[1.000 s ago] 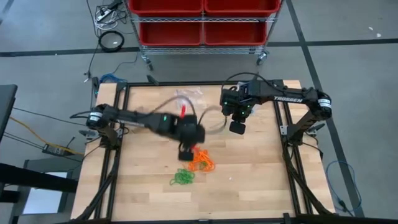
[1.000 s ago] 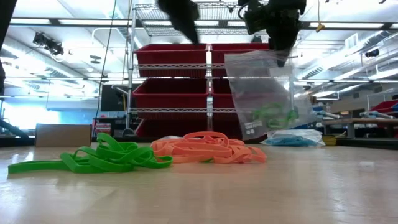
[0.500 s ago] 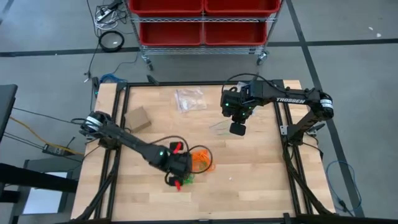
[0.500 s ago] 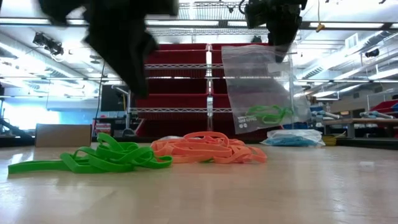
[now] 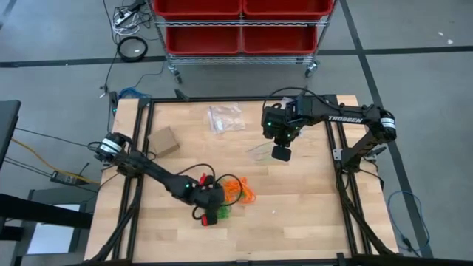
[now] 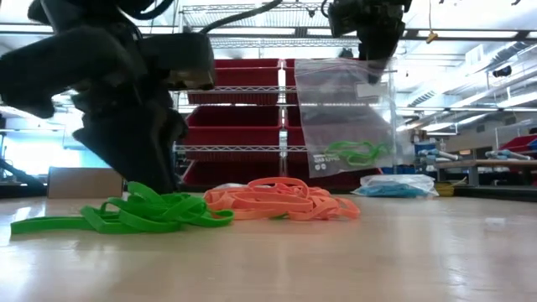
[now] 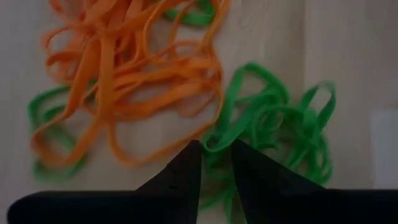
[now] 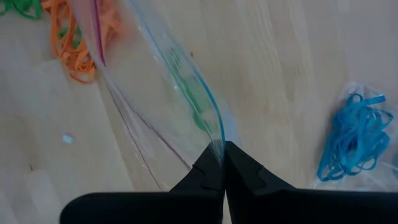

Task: Sort rubber bands
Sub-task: Put the green rubber band into the transparent zip bag

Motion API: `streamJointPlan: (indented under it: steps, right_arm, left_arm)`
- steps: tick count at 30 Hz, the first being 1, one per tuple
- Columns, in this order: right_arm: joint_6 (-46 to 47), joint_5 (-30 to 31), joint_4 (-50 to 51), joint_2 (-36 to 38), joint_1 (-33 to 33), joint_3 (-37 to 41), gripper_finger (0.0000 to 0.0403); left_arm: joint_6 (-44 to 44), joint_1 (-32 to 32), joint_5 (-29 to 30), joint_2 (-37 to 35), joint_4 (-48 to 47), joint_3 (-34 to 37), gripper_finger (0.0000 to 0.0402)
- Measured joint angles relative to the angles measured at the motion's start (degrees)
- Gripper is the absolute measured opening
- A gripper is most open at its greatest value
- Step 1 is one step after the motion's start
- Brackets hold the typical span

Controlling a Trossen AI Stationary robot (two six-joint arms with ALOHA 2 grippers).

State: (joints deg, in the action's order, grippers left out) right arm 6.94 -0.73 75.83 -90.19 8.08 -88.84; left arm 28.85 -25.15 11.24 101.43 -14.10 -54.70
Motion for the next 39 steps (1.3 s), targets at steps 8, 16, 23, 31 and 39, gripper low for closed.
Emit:
streamJointPlan:
  steps: [8,16,23,31,39]
  right_arm:
    - [-0.06,0.02,0.02,0.0,0.02,0.0,0.0]
    - [-0.07,0.02,-0.15,0.0,0.02,0.0,0.0]
    - [-0.11,0.02,-0.18,0.0,0.02,-0.01,0.0]
    - [-0.11,0.04,-0.42,0.0,0.02,-0.02,0.0]
    - [-0.11,0.04,-0.37,0.0,-0.15,-0.02,0.0]
  left_arm:
    - [-1.31,1.23,-4.78,0.0,5.01,1.71,0.0065]
    - [-4.74,1.19,-3.1,-1.11,-1.68,-0.01,0.0005]
    - [-8.47,1.12,9.13,-8.84,-17.22,-8.52,0.0002]
    - [-17.74,1.38,20.36,-16.59,-18.46,-17.06,0.0001]
    - [-21.89,4.11,9.51,-16.3,-23.02,-22.26,0.0001]
